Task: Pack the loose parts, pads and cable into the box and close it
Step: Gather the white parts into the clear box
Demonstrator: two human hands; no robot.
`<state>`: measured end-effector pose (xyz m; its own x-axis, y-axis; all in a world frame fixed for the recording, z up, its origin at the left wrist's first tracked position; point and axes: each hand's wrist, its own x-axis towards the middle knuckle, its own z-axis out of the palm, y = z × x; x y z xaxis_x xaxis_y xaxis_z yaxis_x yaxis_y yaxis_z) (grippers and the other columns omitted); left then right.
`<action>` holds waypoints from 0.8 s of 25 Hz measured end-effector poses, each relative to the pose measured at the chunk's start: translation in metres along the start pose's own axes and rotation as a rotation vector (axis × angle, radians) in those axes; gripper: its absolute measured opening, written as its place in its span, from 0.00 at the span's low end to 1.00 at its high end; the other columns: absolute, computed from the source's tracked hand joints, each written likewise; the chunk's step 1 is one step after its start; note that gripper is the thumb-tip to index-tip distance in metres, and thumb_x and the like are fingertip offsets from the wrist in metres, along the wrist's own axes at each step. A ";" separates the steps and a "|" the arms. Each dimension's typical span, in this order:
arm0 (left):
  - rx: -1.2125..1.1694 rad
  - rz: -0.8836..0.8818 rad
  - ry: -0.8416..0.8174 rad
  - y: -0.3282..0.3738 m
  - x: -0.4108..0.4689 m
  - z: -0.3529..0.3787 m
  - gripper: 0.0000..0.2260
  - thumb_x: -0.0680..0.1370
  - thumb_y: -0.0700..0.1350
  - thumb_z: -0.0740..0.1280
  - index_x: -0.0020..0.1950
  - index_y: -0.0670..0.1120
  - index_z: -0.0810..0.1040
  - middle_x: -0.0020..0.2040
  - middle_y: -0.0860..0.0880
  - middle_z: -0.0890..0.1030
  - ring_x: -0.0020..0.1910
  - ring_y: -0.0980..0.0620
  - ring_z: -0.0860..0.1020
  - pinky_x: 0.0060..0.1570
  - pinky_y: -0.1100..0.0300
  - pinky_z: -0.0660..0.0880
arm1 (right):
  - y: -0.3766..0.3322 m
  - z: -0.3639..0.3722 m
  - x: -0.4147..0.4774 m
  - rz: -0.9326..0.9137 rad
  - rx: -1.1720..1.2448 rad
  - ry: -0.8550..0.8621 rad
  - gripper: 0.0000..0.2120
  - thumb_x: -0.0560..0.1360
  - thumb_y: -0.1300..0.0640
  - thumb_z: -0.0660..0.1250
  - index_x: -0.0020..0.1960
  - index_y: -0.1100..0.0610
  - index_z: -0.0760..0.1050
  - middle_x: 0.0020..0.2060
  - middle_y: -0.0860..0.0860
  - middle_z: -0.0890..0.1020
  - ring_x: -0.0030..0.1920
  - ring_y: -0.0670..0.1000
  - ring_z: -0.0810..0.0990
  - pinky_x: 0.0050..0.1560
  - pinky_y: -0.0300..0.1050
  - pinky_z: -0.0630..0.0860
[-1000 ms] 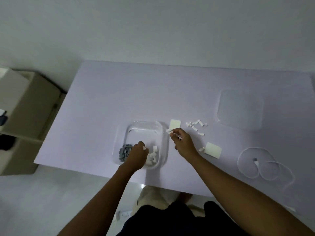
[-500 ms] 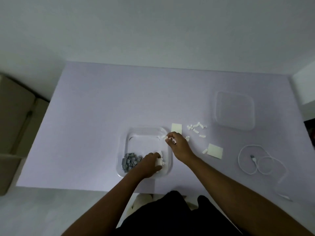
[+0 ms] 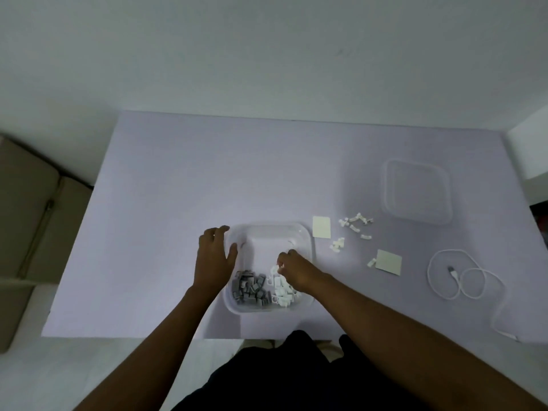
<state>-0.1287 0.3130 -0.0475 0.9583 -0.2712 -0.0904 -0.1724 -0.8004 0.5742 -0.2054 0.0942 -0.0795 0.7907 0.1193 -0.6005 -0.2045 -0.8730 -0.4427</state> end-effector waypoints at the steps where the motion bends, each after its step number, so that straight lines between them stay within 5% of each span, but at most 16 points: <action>1: 0.002 -0.029 -0.040 -0.004 -0.001 0.005 0.21 0.79 0.47 0.66 0.70 0.44 0.68 0.65 0.41 0.71 0.64 0.43 0.70 0.57 0.48 0.74 | -0.001 0.005 -0.001 0.030 0.001 -0.004 0.12 0.76 0.69 0.64 0.59 0.64 0.73 0.59 0.60 0.73 0.52 0.58 0.74 0.52 0.51 0.75; 8: -0.125 -0.207 -0.225 -0.010 -0.005 0.026 0.21 0.83 0.47 0.54 0.76 0.47 0.57 0.71 0.40 0.65 0.60 0.38 0.76 0.56 0.44 0.76 | -0.006 0.025 -0.010 0.043 -0.081 -0.002 0.09 0.77 0.67 0.63 0.57 0.64 0.72 0.55 0.62 0.73 0.46 0.62 0.77 0.43 0.48 0.72; 13: -0.106 -0.207 -0.229 -0.013 -0.004 0.026 0.21 0.83 0.46 0.54 0.76 0.47 0.56 0.72 0.41 0.65 0.59 0.37 0.76 0.56 0.44 0.76 | -0.014 0.015 -0.015 0.066 -0.130 0.062 0.11 0.76 0.57 0.65 0.56 0.61 0.76 0.56 0.60 0.74 0.58 0.62 0.73 0.52 0.52 0.74; 16: -0.109 -0.210 -0.235 -0.012 -0.005 0.027 0.21 0.83 0.46 0.54 0.76 0.47 0.56 0.73 0.41 0.65 0.60 0.37 0.76 0.57 0.43 0.75 | -0.018 0.009 -0.013 0.016 -0.112 0.129 0.17 0.77 0.52 0.65 0.64 0.55 0.74 0.62 0.58 0.71 0.66 0.60 0.67 0.60 0.55 0.71; 20: -0.109 -0.220 -0.219 -0.012 -0.005 0.026 0.23 0.82 0.46 0.56 0.76 0.47 0.55 0.72 0.40 0.64 0.57 0.36 0.78 0.53 0.44 0.77 | -0.013 0.012 -0.010 0.038 -0.118 -0.014 0.23 0.80 0.50 0.63 0.74 0.50 0.68 0.72 0.59 0.66 0.71 0.63 0.63 0.67 0.59 0.69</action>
<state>-0.1372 0.3095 -0.0750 0.8959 -0.2161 -0.3882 0.0700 -0.7941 0.6038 -0.2177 0.1101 -0.0755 0.7753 0.0912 -0.6250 -0.1642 -0.9264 -0.3388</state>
